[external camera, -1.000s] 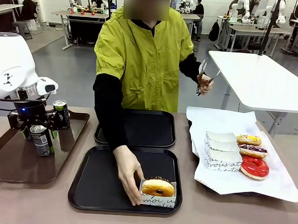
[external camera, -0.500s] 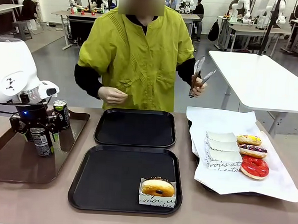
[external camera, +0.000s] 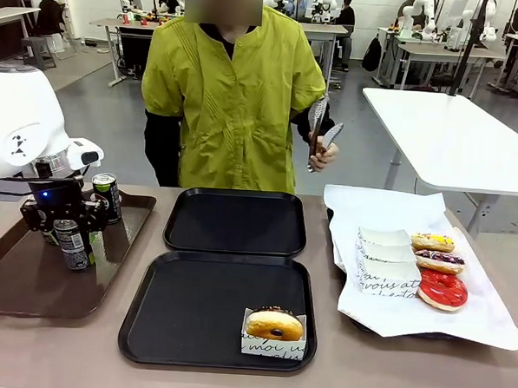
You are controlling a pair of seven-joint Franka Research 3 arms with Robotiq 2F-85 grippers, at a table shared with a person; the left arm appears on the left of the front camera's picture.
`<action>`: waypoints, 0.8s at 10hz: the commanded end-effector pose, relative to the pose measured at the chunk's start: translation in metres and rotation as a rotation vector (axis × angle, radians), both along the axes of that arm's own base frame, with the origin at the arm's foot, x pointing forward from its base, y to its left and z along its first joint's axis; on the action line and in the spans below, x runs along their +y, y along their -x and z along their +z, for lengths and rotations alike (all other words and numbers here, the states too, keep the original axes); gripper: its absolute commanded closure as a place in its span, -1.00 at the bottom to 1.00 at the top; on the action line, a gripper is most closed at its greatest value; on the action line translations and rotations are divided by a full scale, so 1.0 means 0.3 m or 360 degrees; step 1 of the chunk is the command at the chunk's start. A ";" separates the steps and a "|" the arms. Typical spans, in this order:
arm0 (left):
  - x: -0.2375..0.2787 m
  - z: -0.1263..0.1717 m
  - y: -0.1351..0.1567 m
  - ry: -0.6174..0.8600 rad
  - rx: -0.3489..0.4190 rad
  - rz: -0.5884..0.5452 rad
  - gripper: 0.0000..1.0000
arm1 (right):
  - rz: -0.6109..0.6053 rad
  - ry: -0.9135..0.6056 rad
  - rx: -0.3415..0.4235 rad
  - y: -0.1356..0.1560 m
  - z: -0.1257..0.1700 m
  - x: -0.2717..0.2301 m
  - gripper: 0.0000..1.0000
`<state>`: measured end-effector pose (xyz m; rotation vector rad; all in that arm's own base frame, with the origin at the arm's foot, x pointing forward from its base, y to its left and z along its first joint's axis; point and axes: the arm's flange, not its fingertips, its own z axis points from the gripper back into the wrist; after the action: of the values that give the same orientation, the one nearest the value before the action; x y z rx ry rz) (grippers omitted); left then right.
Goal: Set up donuts and drinks on trays.
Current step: Pick up one Pepsi coke and place it on the Flat Tray.
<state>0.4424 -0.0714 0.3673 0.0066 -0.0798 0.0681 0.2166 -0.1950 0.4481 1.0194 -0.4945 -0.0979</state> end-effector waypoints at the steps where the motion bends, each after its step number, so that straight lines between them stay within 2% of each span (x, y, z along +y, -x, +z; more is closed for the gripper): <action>1: 0.003 0.000 0.009 -0.0055 0.0016 -0.0005 1.00 | -0.0002 -0.0002 -0.0008 -0.001 -0.003 -0.002 -1.00; 2: 0.002 0.007 0.006 -0.0064 0.0023 -0.0004 0.85 | -0.0002 -0.0002 -0.0008 -0.001 -0.003 -0.002 -1.00; 3: 0.000 0.012 0.006 -0.0069 0.0027 -0.0002 0.83 | -0.0002 -0.0002 -0.0008 -0.001 -0.003 -0.002 -1.00; 4: -0.001 0.017 0.011 -0.0064 0.0029 0.0007 1.00 | -0.0002 -0.0002 -0.0008 -0.001 -0.003 -0.002 -1.00; 5: -0.008 0.036 0.014 -0.0062 0.0056 0.0018 1.00 | -0.0002 -0.0002 -0.0008 -0.001 -0.003 -0.002 -1.00; 6: -0.022 0.085 0.027 -0.0057 0.0060 0.0042 1.00 | -0.0002 -0.0002 -0.0008 -0.001 -0.003 -0.002 -1.00; 8: -0.072 0.281 0.086 -0.0024 -0.0018 0.0028 1.00 | -0.0002 -0.0002 -0.0008 -0.001 -0.003 -0.002 -1.00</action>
<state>0.4294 -0.0813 0.4148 0.0259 -0.0618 0.0709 0.2166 -0.1951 0.4480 1.0191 -0.4942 -0.0983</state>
